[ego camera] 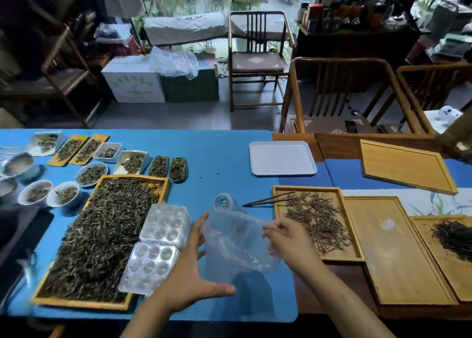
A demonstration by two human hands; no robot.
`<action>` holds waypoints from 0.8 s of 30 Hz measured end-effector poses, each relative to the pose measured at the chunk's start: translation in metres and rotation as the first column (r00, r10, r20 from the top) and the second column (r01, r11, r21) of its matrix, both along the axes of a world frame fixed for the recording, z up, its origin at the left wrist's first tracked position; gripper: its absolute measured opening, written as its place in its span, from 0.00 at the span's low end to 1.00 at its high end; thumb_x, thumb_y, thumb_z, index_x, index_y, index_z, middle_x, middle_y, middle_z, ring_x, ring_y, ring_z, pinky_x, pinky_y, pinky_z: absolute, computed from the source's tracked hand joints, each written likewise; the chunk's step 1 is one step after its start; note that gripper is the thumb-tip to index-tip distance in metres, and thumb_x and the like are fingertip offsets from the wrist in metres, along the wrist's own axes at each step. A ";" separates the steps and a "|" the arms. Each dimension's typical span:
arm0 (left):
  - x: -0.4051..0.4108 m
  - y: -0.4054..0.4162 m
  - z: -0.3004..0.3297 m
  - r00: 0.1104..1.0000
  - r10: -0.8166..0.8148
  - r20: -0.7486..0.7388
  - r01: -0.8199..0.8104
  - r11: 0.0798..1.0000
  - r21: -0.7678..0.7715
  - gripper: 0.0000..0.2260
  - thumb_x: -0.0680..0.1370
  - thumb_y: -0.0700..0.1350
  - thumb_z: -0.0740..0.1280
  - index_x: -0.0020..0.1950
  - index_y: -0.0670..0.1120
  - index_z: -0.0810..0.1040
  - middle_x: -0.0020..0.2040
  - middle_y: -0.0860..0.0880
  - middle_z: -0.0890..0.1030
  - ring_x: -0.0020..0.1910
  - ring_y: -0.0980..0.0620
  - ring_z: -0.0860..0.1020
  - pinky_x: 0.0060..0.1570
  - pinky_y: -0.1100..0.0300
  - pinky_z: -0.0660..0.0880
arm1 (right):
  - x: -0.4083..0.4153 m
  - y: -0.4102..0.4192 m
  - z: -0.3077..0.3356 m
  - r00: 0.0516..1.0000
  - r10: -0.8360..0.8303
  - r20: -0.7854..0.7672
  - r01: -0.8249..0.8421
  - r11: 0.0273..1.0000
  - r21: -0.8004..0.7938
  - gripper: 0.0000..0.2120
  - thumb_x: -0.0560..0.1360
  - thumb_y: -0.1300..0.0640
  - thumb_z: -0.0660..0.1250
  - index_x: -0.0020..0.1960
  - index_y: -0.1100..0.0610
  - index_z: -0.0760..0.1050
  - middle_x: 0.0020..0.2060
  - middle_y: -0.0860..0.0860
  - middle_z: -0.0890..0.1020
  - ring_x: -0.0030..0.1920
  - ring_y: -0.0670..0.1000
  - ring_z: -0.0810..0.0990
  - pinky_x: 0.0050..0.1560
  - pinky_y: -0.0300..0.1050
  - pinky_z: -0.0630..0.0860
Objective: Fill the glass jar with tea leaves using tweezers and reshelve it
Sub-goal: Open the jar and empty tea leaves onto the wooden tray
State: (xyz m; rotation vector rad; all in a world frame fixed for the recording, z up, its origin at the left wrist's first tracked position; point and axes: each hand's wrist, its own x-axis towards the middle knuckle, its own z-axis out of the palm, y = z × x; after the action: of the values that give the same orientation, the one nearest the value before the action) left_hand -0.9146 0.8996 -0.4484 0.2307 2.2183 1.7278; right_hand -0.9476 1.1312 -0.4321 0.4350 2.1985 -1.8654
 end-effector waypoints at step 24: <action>0.025 -0.029 -0.058 0.878 0.478 -0.017 -0.475 0.867 -0.150 0.53 0.54 0.71 0.77 0.74 0.69 0.55 0.59 0.54 0.80 0.57 0.55 0.81 0.52 0.43 0.80 | -0.046 0.000 -0.118 0.938 0.340 0.071 -0.345 0.888 0.304 0.50 0.62 0.46 0.79 0.75 0.53 0.54 0.71 0.49 0.63 0.69 0.51 0.67 0.66 0.48 0.67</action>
State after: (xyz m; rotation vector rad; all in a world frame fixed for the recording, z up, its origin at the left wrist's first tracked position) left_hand -0.8898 0.8704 -0.5065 -0.4091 2.5247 1.7574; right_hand -0.9938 1.1311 -0.5499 0.0972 2.3806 -1.3350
